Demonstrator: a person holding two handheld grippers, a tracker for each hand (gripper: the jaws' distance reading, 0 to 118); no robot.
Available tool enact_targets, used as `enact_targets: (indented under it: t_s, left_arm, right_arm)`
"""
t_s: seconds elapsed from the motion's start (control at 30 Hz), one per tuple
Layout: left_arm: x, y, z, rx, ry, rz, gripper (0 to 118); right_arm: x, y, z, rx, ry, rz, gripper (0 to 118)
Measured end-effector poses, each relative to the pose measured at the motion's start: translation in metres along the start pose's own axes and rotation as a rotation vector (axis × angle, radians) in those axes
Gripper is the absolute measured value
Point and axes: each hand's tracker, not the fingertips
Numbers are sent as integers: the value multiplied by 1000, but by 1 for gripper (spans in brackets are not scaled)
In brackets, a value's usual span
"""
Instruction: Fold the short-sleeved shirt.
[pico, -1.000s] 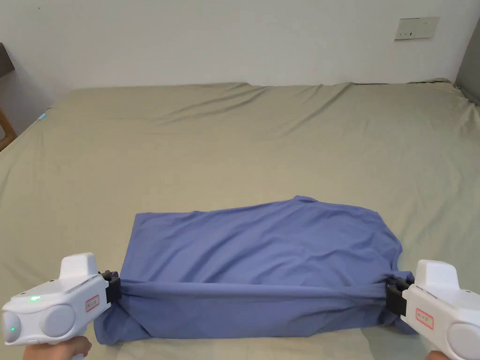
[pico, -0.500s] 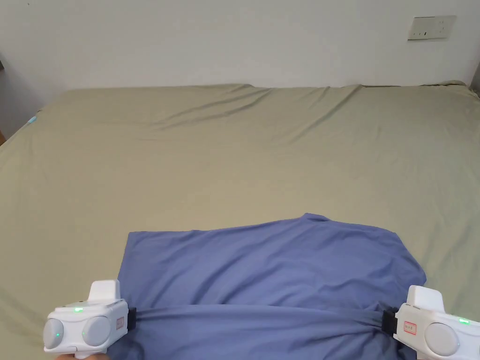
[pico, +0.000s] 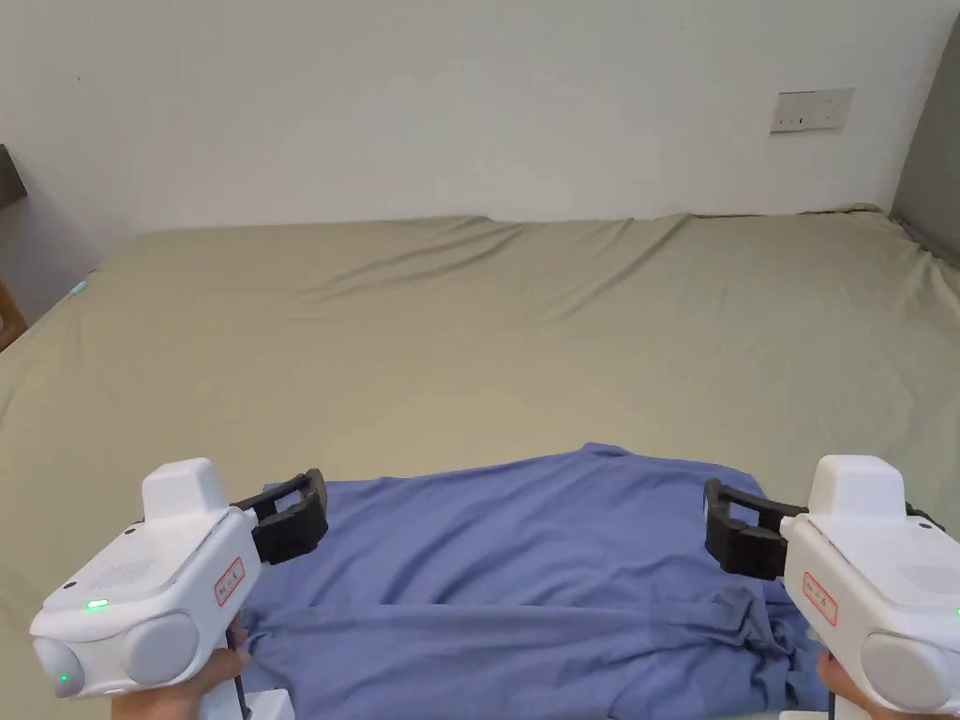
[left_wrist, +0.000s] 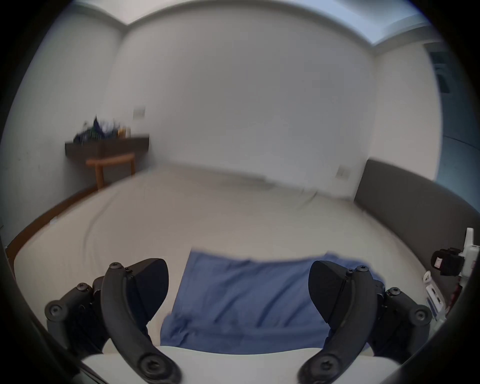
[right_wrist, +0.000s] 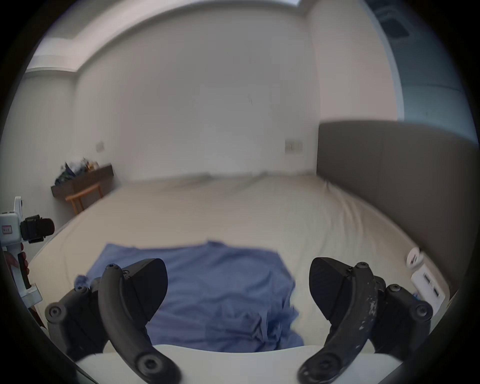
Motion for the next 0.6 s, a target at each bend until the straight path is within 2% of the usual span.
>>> enact_targets:
  t_s: [0.13,0.17,0.2,0.27,0.3,0.33,0.4,0.6]
  left_arm:
    - [11,15,24,181,27,-50,109]
    - [13,17,30,211,22,-59,104]
    - [17,20,38,243,5,-74,92]
    - [23,20,50,281,-4,-107,28]
    - [33,23,59,272,1,-114,1]
    - [35,24,61,266,-3,-115,0]
    - [29,21,65,255,-66,-95,0]
    - [29,18,60,198,-47,-119,0]
  right_arm:
    - [-18,28,53,171,-30,77,112]
    - [-22,31,64,201,-43,92,108]
    - [-25,34,75,225,-51,91,100]
    - [-27,38,90,273,-71,87,58]
    - [-28,38,96,278,-75,93,29]
    - [-28,39,99,280,-86,99,3]
    - [-24,38,104,287,-94,94,2]
    - [-14,36,108,273,-94,89,2]
